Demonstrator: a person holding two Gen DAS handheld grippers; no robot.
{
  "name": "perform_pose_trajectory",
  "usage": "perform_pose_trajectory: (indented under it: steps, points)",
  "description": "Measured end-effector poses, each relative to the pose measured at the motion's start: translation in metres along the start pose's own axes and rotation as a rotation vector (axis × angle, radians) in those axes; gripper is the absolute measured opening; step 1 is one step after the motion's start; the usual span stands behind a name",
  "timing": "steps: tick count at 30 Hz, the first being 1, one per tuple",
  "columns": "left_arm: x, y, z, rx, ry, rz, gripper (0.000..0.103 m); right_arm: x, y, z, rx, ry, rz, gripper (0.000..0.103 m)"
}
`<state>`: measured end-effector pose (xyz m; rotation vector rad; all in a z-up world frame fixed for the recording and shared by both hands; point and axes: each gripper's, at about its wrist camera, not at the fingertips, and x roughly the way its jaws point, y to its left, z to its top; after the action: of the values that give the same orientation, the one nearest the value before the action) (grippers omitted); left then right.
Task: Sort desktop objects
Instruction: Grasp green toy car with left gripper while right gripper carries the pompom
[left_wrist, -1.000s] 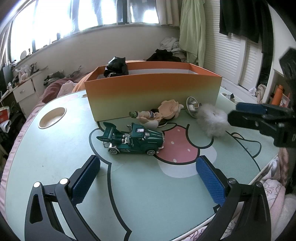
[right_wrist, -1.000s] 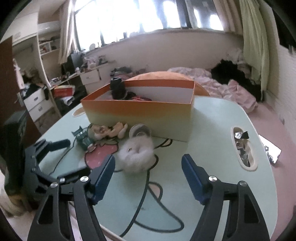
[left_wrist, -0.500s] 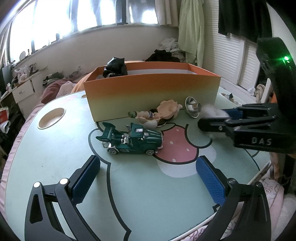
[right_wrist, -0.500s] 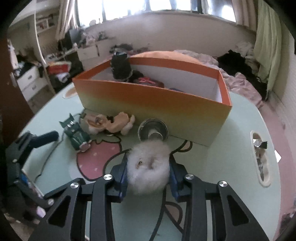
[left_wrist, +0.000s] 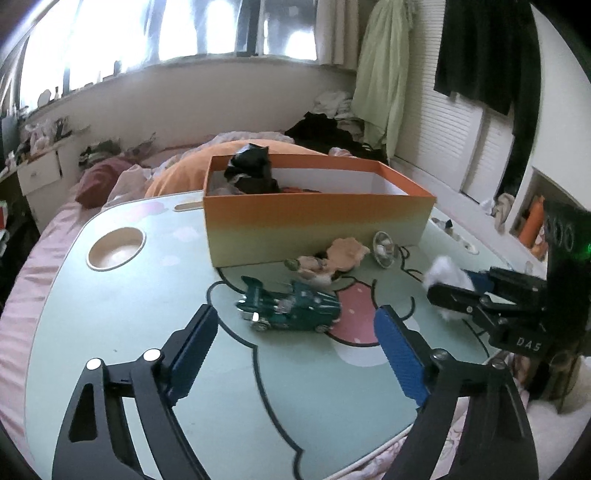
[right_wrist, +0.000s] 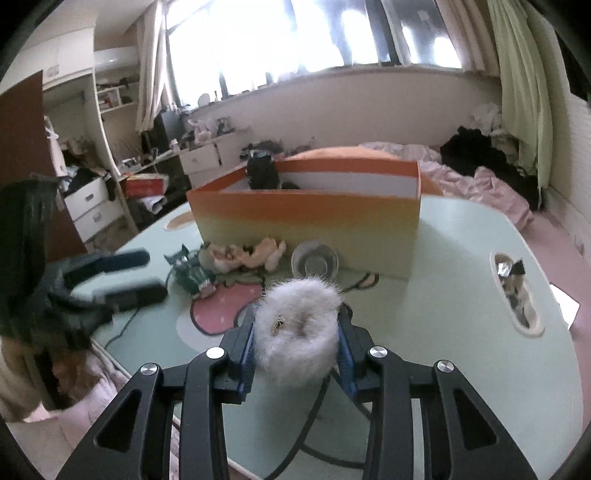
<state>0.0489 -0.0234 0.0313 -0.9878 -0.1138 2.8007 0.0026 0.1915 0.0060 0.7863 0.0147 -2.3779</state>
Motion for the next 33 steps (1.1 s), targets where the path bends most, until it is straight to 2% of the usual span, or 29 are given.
perform_pose_trajectory:
  steps: [2, 4, 8, 11, 17, 18, 20, 23, 27, 30, 33]
  points:
    - [0.005, 0.001, 0.002, 0.006, 0.034, -0.023, 0.074, -0.002, -0.001, 0.000, 0.006, -0.003, 0.002, 0.036]
    - [0.011, -0.004, 0.001, 0.030, 0.064, -0.036, 0.074, -0.002, 0.000, 0.000, 0.000, -0.003, 0.001, 0.036]
    - [0.019, -0.008, 0.009, 0.073, 0.081, 0.033, 0.074, -0.002, 0.000, -0.001, -0.012, 0.003, 0.002, 0.036]
    - [0.026, -0.007, 0.017, 0.066, 0.084, 0.040, 0.075, -0.003, 0.000, -0.002, -0.013, 0.002, 0.004, 0.036]
    - [0.056, -0.017, 0.015, 0.130, 0.212, 0.054, 0.077, -0.003, 0.001, -0.002, -0.015, 0.003, 0.008, 0.036]
    - [0.056, -0.015, 0.014, 0.106, 0.202, 0.025, 0.076, -0.004, 0.001, -0.001, -0.014, 0.003, 0.009, 0.036]
    - [0.053, -0.013, 0.013, 0.108, 0.192, 0.027, 0.074, -0.004, 0.001, -0.001, -0.014, 0.004, 0.009, 0.036]
    - [0.046, -0.009, 0.011, 0.092, 0.172, -0.011, 0.073, -0.003, 0.001, -0.001, -0.013, 0.004, 0.010, 0.036]
    - [0.019, -0.011, 0.013, 0.091, 0.063, -0.027, 0.073, -0.004, 0.000, 0.003, -0.013, -0.006, 0.014, 0.036]
    - [-0.004, -0.017, 0.033, 0.089, -0.011, -0.066, 0.073, -0.008, 0.001, 0.017, -0.018, -0.023, 0.019, 0.036]
    - [-0.011, -0.025, 0.066, 0.100, -0.076, -0.087, 0.073, -0.011, 0.002, 0.053, -0.012, -0.056, 0.024, 0.036]
